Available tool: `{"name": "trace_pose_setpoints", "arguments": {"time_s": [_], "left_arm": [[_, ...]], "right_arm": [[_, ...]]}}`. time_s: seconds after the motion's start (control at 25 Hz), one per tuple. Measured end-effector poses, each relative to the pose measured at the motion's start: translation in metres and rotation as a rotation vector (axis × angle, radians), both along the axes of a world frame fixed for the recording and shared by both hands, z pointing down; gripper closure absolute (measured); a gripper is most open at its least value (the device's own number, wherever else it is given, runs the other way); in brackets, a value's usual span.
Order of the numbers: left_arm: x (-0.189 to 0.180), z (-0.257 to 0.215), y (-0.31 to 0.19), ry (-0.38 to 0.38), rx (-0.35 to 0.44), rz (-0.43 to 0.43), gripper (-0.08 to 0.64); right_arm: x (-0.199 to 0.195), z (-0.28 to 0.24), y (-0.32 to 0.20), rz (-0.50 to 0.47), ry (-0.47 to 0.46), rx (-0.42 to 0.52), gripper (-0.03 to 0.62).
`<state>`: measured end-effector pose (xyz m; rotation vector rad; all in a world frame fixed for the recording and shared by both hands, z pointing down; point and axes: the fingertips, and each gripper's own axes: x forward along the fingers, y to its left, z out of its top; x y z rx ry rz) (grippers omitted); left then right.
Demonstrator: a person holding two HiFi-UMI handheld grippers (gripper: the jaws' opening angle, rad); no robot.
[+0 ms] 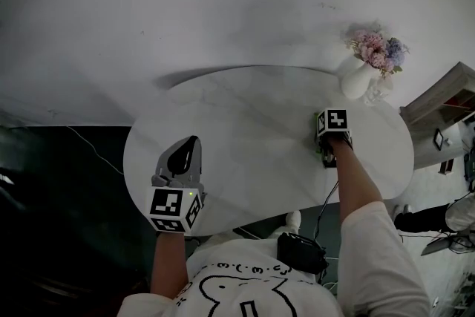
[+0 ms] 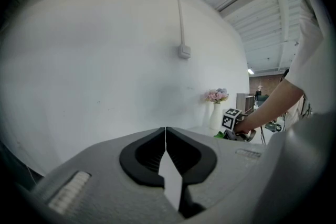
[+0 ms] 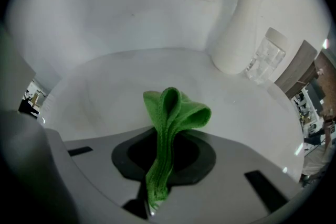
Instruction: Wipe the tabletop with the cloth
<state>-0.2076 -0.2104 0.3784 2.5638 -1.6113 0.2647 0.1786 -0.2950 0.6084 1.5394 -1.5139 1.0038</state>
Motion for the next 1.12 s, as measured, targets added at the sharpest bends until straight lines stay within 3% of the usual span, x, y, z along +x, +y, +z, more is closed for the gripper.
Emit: {"name": "trace_pose_setpoints", "arguments": {"time_s": [1.12], "left_arm": [[-0.053, 0.016, 0.002, 0.058, -0.008, -0.011, 0.541]], "right_arm": [[-0.085, -0.001, -0.006, -0.047, -0.033, 0.028, 0.546]]}}
